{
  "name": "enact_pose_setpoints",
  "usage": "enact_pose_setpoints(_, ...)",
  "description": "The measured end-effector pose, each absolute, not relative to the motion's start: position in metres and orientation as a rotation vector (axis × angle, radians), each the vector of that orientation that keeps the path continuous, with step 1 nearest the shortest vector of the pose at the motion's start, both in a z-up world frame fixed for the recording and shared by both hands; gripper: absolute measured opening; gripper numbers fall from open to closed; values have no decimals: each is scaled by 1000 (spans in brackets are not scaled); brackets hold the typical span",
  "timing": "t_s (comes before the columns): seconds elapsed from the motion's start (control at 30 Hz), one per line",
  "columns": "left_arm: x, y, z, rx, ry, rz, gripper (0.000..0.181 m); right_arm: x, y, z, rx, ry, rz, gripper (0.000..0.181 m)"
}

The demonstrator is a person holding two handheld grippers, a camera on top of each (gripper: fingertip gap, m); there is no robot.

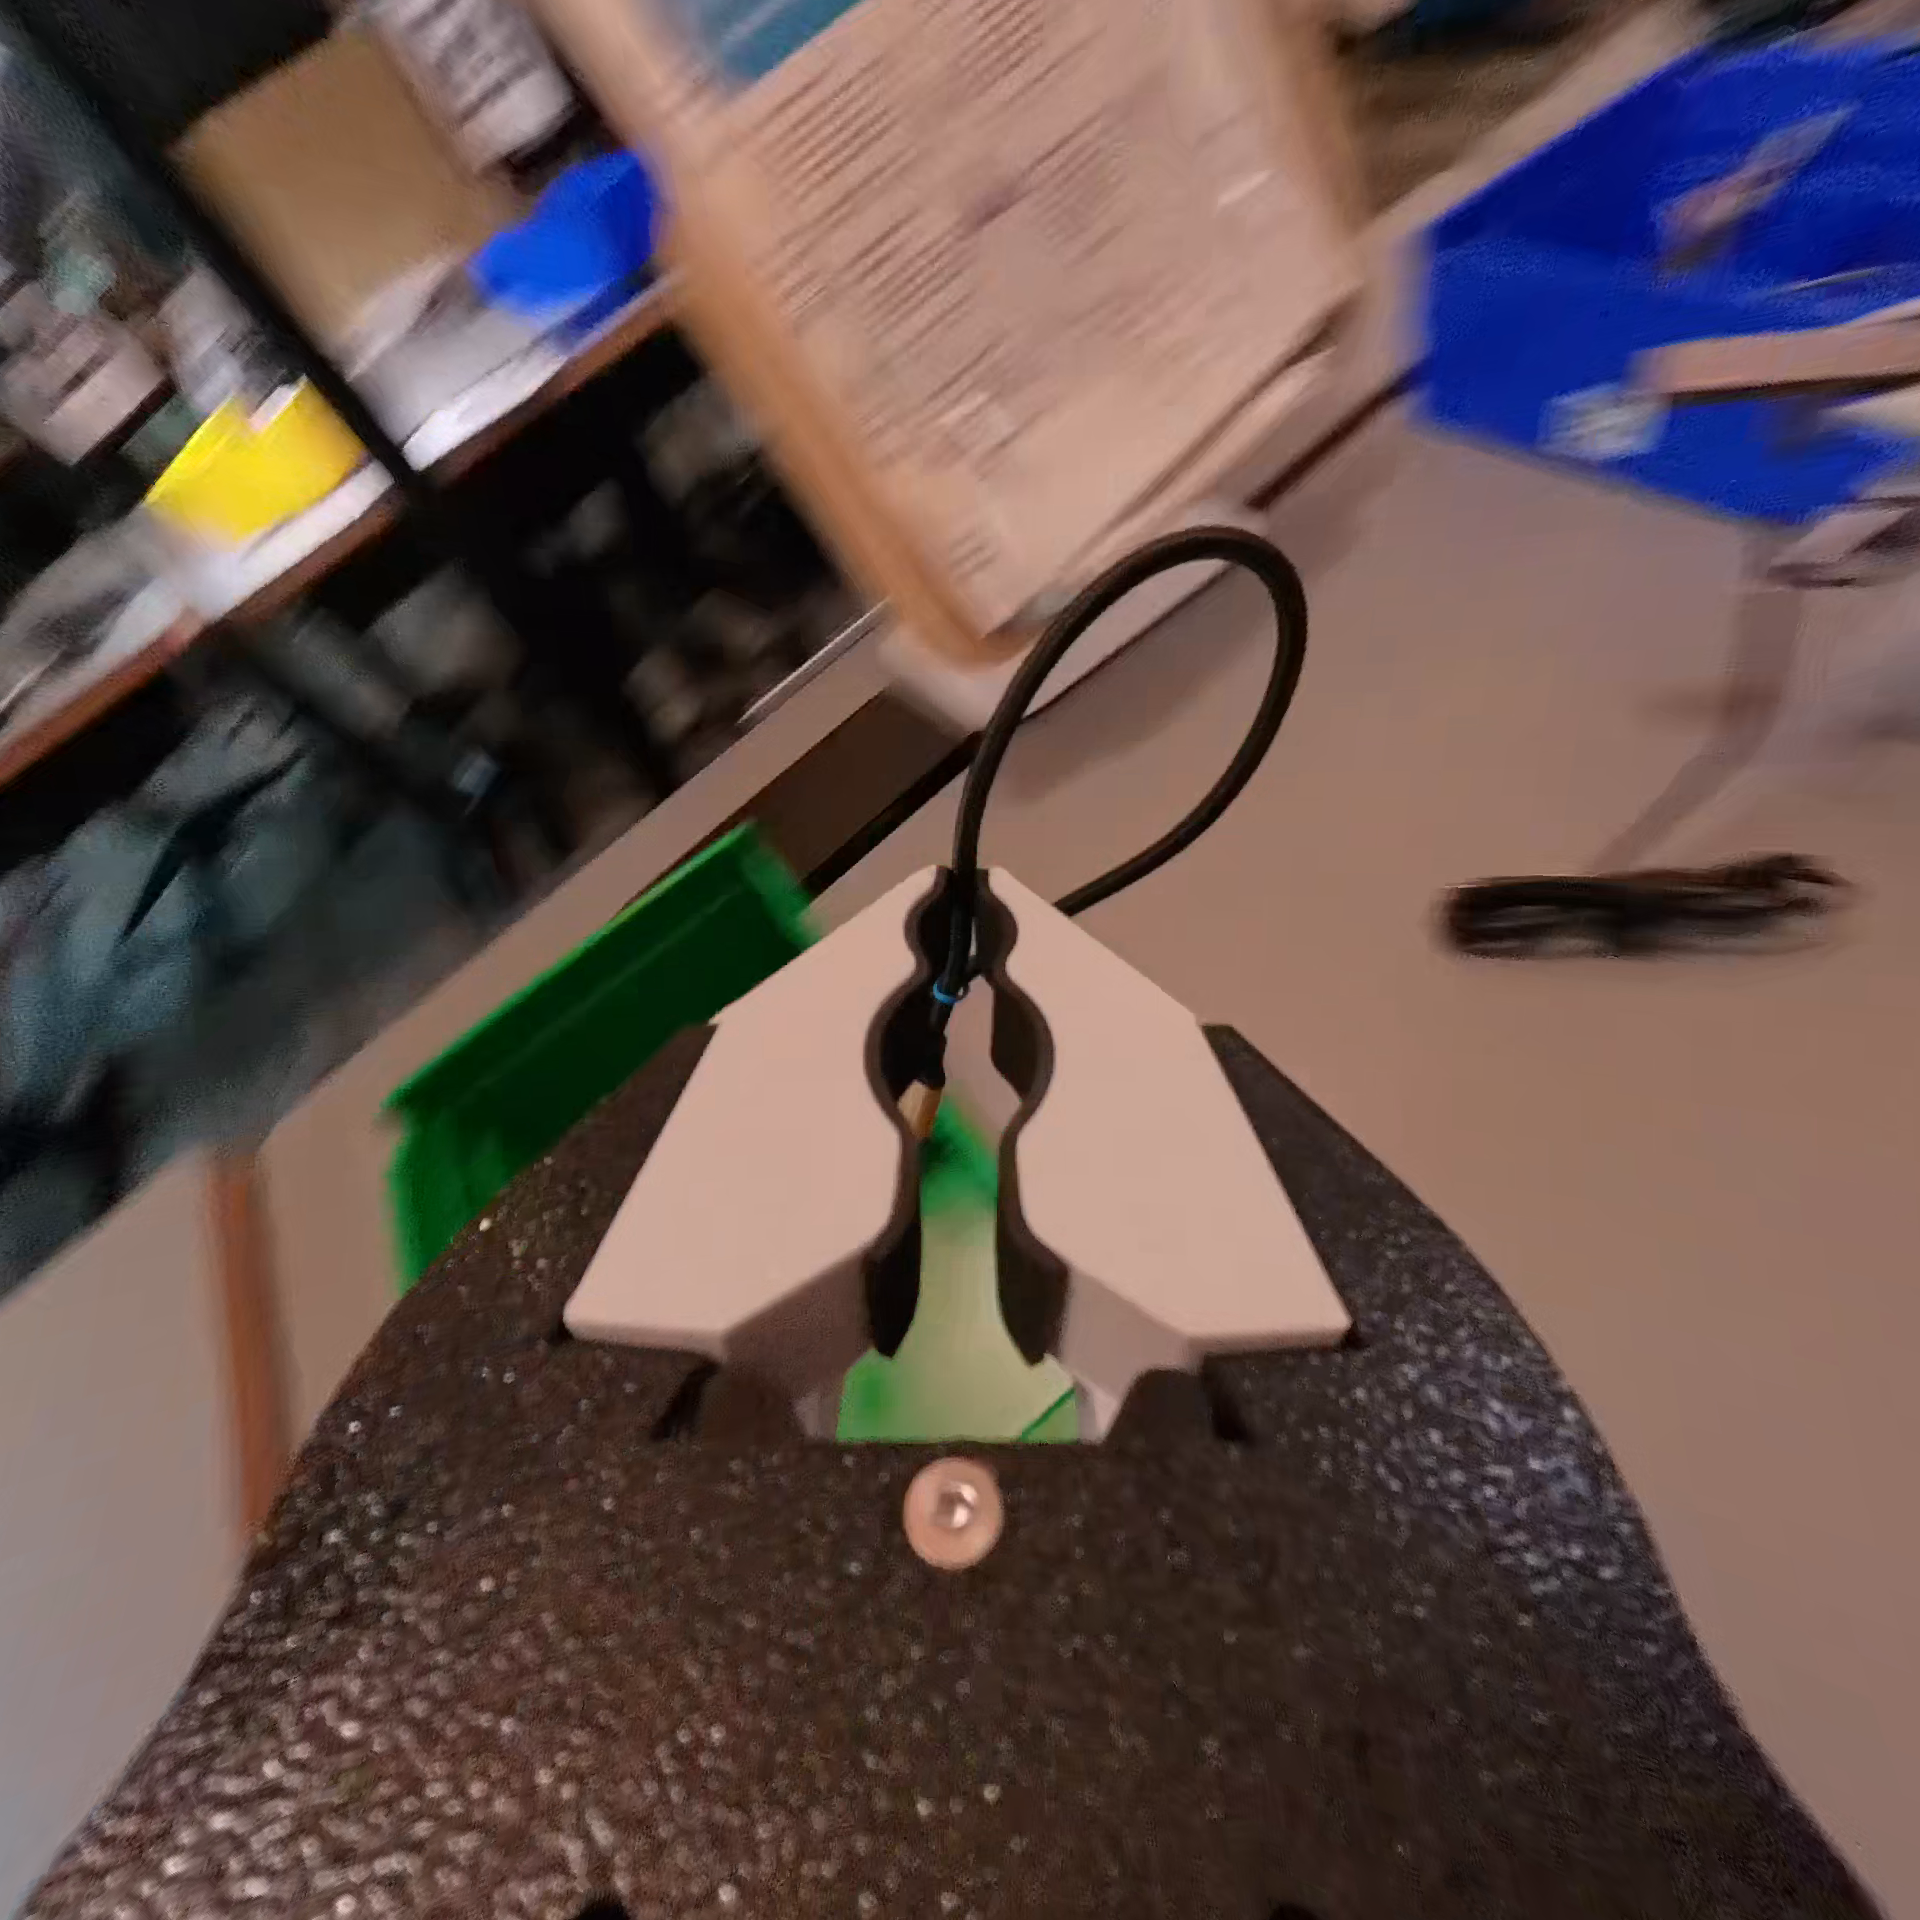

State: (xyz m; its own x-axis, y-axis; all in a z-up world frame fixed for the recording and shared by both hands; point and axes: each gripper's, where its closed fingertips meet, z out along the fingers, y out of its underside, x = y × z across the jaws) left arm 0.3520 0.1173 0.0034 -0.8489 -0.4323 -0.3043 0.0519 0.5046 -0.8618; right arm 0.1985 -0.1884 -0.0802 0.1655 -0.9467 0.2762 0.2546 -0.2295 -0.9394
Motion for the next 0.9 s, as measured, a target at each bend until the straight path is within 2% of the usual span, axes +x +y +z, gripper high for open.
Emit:
enact_pose_setpoints(0.1, 275, 54, -12, 194, 2332, -1540, 1, 197, -205, -76, -1255, 798, -1356, 23)
enact_pose_setpoints(0.23, 202, 12, -96, 683, 2470, -1491, 1, 196, -228, -76, -1185, 867, -1344, 23)
enact_pose_setpoints(0.4, 165, 8, -176, 945, 2581, -1217, 1, 195, -236, -78, -1167, 899, -1340, 23)
enact_pose_setpoints(0.43, 160, 12, -187, 953, 2642, -1162, 6, 196, -235, -78, -1171, 898, -1337, 23)
enact_pose_setpoints(0.47, 159, 17, -195, 938, 2700, -1108, 16, 196, -233, -78, -1175, 894, -1337, 23)
enact_pose_setpoints(0.53, 156, 27, -201, 891, 2799, -1054, 24, 196, -230, -79, -1190, 882, -1335, 23)
enact_pose_setpoints(0.57, 156, 31, -201, 843, 2847, -1051, 38, 196, -229, -79, -1192, 879, -1334, 23)
enact_pose_setpoints(0.6, 159, 33, -200, 767, 2878, -1040, 42, 197, -228, -80, -1194, 878, -1333, 23)
enact_pose_setpoints(0.73, 203, 45, -200, 95, 2893, -864, 37, 197, -228, -80, -1199, 882, -1328, 23)
enact_pose_setpoints(0.9, 183, 53, -211, -540, 3057, -889, 30, 198, -229, -82, -1199, 894, -1313, 23)
